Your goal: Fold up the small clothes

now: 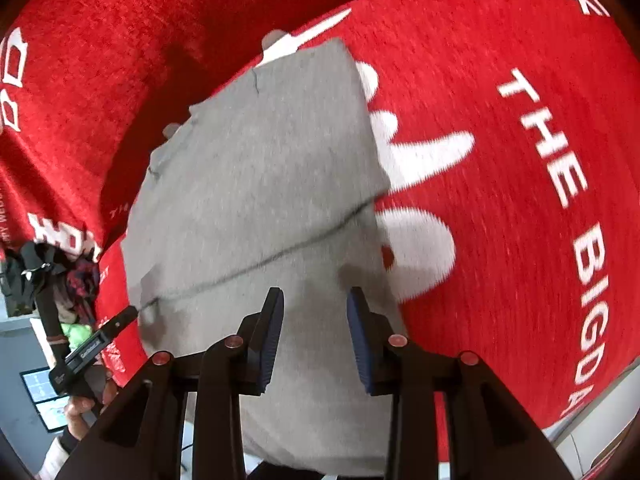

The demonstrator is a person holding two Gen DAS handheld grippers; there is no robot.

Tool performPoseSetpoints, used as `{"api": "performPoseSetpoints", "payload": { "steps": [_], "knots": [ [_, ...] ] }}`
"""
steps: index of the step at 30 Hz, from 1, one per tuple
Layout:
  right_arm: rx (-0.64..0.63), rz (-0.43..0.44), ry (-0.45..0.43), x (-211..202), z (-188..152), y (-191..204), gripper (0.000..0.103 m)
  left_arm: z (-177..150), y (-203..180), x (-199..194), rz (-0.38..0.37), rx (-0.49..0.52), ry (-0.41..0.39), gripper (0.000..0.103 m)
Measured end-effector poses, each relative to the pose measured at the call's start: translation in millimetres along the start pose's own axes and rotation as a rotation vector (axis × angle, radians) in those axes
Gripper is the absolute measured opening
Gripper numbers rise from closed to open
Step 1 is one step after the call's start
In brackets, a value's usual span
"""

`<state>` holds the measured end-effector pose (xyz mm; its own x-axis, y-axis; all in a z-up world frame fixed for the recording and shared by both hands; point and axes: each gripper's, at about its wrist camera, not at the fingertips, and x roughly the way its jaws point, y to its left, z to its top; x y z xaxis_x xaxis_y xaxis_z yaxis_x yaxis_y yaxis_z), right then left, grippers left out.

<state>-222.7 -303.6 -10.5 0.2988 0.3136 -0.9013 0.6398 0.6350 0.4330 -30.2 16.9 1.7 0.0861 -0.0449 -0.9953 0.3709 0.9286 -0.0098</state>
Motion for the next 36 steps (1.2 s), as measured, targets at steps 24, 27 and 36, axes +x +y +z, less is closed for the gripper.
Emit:
{"api": "performPoseSetpoints", "payload": {
  "steps": [24,27,36],
  "knots": [
    [-0.074,0.075,0.138,26,-32,11,0.050,-70,-5,-5,-0.002,-0.011,0.052,0.103],
    [-0.071,0.071,0.138,25,-39,10,0.053,-81,4,-5,-0.011,-0.019,0.047,0.103],
    [-0.097,0.027,0.140,25,-87,9,0.053,-135,46,-2,-0.058,-0.054,0.067,0.103]
  ]
}}
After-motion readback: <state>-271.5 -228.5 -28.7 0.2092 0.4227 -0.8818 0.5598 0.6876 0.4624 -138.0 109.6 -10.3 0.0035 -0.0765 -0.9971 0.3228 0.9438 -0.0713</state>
